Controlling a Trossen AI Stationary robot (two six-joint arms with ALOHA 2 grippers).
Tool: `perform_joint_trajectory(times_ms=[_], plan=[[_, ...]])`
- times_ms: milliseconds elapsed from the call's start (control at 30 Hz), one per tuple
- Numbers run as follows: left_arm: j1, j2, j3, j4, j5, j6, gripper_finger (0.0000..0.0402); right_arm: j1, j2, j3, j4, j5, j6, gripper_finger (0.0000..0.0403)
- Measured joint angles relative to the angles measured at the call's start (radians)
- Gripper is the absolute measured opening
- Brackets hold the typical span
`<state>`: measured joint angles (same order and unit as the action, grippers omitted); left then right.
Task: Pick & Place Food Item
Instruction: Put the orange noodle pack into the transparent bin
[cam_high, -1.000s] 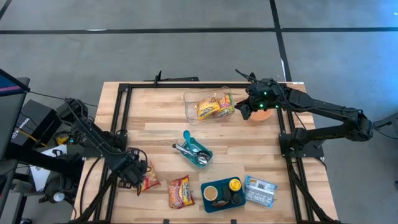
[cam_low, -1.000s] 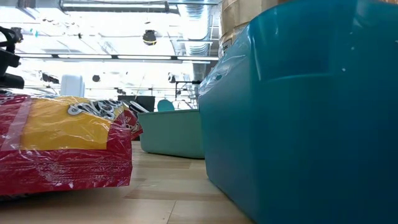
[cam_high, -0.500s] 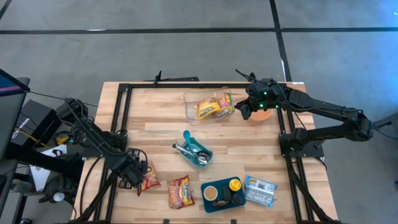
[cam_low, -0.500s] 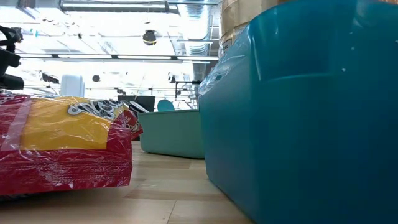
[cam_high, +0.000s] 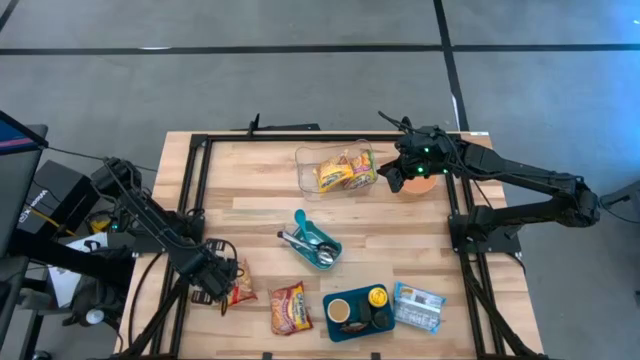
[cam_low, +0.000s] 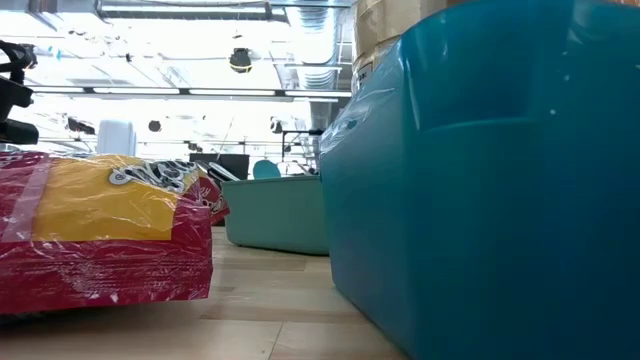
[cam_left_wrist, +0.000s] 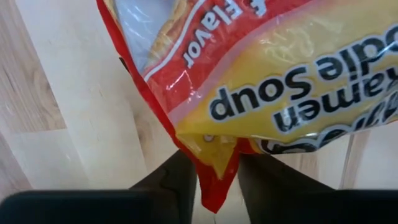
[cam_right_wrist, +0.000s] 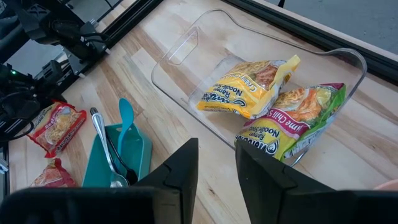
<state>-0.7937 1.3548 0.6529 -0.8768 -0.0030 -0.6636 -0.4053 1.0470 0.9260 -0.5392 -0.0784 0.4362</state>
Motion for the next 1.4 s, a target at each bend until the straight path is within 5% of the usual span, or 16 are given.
perform_joint_trajectory(times_ms=[533,800,1400], plan=[[0.0,0.0,0.001,0.007,-0.002,-0.033,0.0004,0.0,0.0,0.0,0.0,0.0,0.0,0.0102],[0.001,-0.021,0.001,0.006,-0.005,-0.033,0.0001,0.0,0.0,0.0,0.0,0.0,0.0,0.0102],[0.001,-0.274,0.001,0.028,-0.027,-0.216,0.0,0.0,0.0,0.0,0.0,0.0,0.001,0.0102]])
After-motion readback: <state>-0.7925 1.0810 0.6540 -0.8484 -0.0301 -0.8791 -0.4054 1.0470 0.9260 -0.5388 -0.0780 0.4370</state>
